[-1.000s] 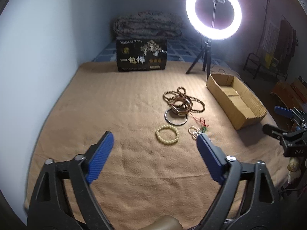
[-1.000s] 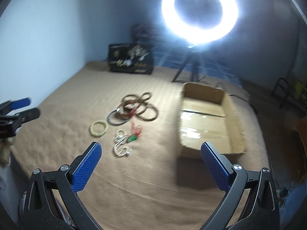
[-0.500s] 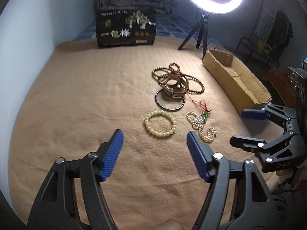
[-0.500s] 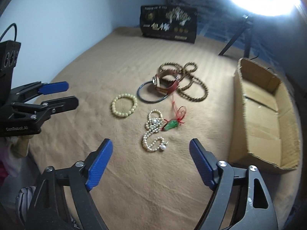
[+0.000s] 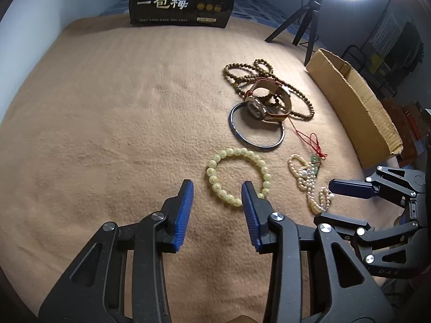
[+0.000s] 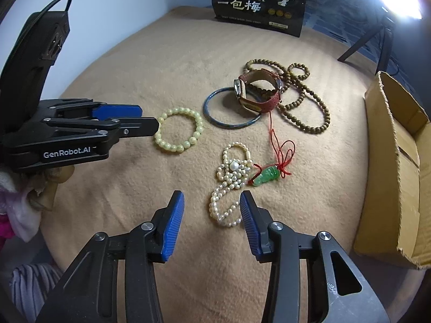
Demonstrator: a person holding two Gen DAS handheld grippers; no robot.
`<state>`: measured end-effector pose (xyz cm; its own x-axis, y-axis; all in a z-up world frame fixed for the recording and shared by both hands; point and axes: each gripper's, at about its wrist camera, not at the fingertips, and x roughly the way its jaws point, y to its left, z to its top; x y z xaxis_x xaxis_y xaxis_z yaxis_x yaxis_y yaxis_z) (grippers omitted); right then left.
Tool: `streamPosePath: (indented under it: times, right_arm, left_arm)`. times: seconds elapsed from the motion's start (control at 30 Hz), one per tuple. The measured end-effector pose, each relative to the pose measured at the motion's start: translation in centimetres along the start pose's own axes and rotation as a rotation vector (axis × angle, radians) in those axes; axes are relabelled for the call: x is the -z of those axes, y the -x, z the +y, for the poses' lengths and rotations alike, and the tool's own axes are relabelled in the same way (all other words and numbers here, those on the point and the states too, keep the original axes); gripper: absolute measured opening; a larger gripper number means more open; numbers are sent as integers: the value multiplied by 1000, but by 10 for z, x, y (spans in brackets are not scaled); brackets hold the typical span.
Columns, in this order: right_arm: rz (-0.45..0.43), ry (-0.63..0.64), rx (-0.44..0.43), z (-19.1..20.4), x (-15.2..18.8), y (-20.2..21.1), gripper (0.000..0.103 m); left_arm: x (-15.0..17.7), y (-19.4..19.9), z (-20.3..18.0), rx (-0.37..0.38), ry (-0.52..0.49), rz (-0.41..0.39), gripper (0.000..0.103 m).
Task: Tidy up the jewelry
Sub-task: 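Grasp the pale green bead bracelet with left tool while right grasps the pearl necklace, then lift and carry the bracelet and pearl necklace over the cardboard box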
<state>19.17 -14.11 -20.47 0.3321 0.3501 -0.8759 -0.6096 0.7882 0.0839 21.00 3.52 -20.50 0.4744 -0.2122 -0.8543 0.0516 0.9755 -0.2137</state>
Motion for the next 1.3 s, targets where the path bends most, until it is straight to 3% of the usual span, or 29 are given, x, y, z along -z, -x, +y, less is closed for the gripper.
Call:
streamPosePath:
  times: [0.47,0.63,0.73,1.3]
  right_arm:
    - [74,-44,-1,-8,-13,-27,33]
    - [92,-30,35,-4,-18,-29,11]
    - [93,-43,24,-6,-20,-28,8]
    - [-51,-88,21,-14,-16,28,5]
  left_arm:
    - [-9,-24,5,18,24,25,24]
    - [-11,-27,10,19,49,23,11]
    - [-11,-26,9,12,41,16,7]
    - [-13,17,5,82,78,-64,5]
